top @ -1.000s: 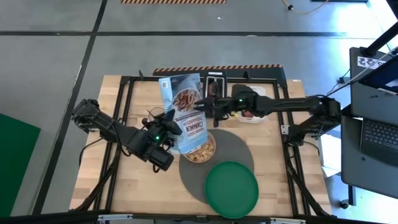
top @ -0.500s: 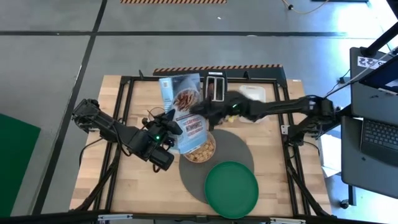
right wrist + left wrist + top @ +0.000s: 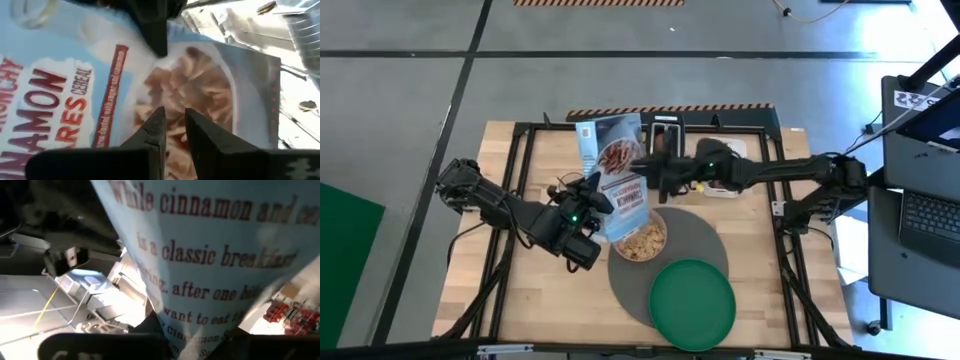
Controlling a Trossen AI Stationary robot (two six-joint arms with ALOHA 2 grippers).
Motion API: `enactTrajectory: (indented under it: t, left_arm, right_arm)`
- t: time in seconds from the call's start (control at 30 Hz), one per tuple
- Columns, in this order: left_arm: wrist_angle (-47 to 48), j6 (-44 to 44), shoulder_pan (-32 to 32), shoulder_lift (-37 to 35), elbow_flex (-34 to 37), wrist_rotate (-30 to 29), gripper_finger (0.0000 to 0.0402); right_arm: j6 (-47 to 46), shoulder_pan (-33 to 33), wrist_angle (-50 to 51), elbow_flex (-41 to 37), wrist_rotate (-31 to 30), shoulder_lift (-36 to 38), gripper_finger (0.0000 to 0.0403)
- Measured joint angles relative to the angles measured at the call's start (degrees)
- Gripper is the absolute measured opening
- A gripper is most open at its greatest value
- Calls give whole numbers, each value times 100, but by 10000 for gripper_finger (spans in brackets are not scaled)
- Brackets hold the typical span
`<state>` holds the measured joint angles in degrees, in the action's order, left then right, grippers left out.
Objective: Arrange a breakfast setting
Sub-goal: Pour the cereal from the cereal box into the pink bowl
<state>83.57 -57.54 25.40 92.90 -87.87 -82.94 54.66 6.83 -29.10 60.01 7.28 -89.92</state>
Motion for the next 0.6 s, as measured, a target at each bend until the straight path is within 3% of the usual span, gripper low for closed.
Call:
enactTrajectory:
  t: [0.13, 0.23, 0.4, 0.5, 0.6]
  left_arm:
    - [-2, 9, -61, 0, 97, 112, 23]
    - [0, 10, -67, 0, 135, 69, 23]
    - [-5, 0, -61, 0, 135, 83, 23]
    - [-17, -8, -65, 0, 138, 84, 22]
    - [-15, -22, -64, 50, 138, 77, 22]
  right_arm:
    - [2, -7, 648, -38, -11, -64, 62]
    - [68, -7, -21, 81, 81, -59, 62]
    - [92, 15, 437, -28, -113, -115, 62]
    - [54, 32, -443, 83, 33, -216, 62]
    - [-31, 32, -121, 170, 31, -477, 62]
